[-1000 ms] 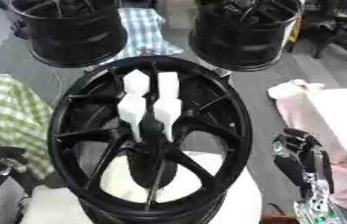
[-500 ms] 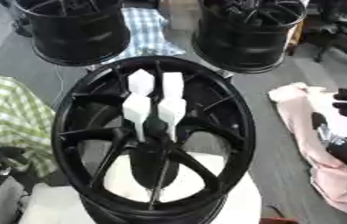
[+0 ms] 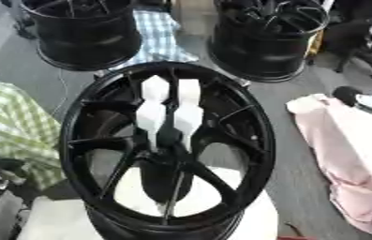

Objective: Pull the pin out of the wheel hub.

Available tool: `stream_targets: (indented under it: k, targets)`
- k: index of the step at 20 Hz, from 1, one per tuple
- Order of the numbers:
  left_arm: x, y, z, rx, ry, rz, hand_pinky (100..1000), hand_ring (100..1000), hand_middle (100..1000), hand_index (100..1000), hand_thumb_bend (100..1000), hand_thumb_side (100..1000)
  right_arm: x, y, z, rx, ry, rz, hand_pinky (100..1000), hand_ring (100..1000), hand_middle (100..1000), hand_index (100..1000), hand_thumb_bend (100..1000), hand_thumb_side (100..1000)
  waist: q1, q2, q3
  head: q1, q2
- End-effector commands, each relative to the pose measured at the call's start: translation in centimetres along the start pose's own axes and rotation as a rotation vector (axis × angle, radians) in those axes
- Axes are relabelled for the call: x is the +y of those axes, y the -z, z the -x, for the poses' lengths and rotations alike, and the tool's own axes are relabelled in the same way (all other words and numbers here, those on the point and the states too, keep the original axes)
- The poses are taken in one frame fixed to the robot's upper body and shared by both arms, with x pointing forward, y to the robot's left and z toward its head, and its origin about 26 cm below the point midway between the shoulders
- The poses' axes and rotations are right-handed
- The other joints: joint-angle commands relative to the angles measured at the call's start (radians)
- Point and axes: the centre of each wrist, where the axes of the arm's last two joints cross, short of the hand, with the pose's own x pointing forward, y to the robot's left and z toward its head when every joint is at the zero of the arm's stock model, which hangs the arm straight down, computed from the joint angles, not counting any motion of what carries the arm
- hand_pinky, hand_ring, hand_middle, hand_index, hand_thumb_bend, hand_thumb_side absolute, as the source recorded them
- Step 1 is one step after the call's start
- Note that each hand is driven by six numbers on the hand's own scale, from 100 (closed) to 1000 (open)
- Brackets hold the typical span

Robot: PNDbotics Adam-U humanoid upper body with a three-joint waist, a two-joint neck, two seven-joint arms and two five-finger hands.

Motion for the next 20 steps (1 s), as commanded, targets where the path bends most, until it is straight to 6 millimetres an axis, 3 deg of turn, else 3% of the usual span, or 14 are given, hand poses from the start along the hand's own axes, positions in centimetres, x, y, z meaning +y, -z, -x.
stream_targets:
  k: [1, 10, 14, 20]
  targets:
    - [0.7, 0.4, -1.1, -0.028, 0.039, 0.012, 536, 100, 596, 785, 100, 883, -1.8, 1.5, -2.1, 0.012, 0.010, -0.110, 859, 859, 855, 930, 416, 361, 0.006, -0.006, 0.010, -0.019, -0.008]
    - [-0.2, 2.4, -1.4, -0.083, 0.031, 0.056, 537, 100, 596, 785, 100, 886, -1.6, 6.4, -5.4, 0.112, 0.029, -0.231, 871, 901, 883, 943, 456, 374, 0.029, 0.018, 0.071, -0.092, -0.041]
    - [-0.6, 3.0, -1.5, -0.100, 0.028, 0.070, 537, 100, 596, 785, 100, 886, -0.8, 8.6, -4.5, 0.172, 0.042, -0.260, 871, 903, 883, 945, 421, 371, 0.039, 0.025, 0.091, -0.122, -0.056]
    - [-0.9, 3.8, -1.6, -0.124, 0.023, 0.085, 537, 100, 595, 785, 100, 886, 0.4, 11.5, -3.1, 0.202, 0.011, -0.289, 868, 897, 879, 942, 446, 382, 0.048, 0.031, 0.118, -0.162, -0.064]
